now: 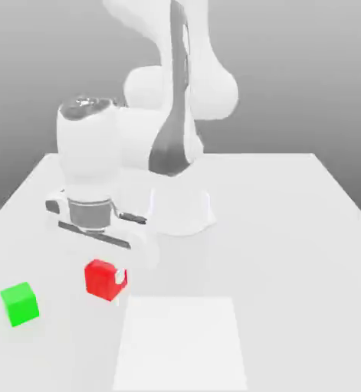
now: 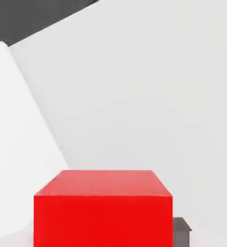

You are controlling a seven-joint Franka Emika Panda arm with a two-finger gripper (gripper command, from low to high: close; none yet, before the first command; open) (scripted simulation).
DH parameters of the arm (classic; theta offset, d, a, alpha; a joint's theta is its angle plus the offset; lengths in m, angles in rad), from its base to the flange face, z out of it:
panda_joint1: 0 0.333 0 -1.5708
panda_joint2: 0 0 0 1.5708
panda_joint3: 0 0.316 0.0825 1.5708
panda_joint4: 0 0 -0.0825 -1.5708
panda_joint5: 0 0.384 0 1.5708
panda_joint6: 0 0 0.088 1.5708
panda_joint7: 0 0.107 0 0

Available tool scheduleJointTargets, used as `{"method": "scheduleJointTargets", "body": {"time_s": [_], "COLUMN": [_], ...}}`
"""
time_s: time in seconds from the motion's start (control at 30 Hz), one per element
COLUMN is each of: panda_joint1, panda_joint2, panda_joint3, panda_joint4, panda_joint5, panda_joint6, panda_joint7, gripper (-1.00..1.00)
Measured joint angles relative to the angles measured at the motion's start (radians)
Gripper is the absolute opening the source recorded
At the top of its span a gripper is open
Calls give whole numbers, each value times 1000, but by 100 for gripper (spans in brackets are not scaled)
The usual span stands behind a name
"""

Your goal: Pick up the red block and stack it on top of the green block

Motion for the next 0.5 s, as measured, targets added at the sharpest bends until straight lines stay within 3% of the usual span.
{"method": "scheduleJointTargets", "body": {"time_s": [0.2,0.37,0.4,0.5], "panda_joint1": [-145,-187,-195,-195], "panda_joint2": [41,191,222,222], "panda_joint3": [-89,-60,-49,-49], "panda_joint4": [131,162,164,164], "panda_joint5": [16,88,104,104], "panda_joint6": [-92,23,52,52], "panda_joint7": [-272,-373,-385,-385], "gripper": [-100,-100,100,100]}}
